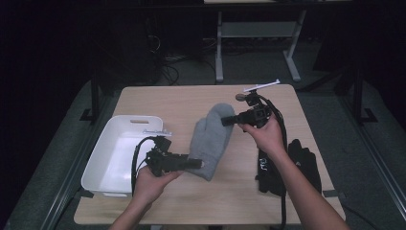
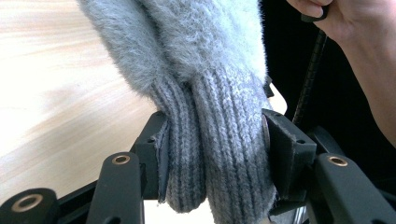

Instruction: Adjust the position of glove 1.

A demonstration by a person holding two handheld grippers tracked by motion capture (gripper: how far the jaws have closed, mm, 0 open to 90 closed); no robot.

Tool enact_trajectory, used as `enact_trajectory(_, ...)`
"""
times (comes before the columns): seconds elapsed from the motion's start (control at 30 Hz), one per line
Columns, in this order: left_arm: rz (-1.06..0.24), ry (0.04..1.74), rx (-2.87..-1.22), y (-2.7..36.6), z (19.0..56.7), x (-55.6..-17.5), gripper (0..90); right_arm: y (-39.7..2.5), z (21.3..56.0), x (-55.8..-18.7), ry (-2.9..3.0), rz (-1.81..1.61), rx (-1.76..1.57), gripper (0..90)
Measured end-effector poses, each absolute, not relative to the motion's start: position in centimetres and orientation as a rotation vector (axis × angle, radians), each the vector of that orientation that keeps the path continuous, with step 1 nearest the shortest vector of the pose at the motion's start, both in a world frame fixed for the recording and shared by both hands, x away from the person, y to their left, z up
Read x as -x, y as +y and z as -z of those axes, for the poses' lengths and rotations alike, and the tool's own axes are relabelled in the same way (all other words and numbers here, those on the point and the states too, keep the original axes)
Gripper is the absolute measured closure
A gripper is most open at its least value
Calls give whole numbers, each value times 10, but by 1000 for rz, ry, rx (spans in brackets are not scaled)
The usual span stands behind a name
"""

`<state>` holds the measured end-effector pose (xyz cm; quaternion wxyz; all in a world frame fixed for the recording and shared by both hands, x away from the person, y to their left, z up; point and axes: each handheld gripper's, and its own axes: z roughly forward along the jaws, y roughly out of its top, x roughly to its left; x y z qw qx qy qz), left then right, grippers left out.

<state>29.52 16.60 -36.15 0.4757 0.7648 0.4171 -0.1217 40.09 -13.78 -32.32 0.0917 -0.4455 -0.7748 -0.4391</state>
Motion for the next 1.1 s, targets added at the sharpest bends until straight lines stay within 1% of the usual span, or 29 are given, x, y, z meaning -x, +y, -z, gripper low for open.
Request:
enact_trajectory(0.53,250,1042,-1836,202,341,-296,467,-102,299,-416,-2300,1312,1243,747)
enact_trajectory(1.1,208,1067,-1798,235,328,-290,465,-64,279,-423,-2306,1318,1167,741)
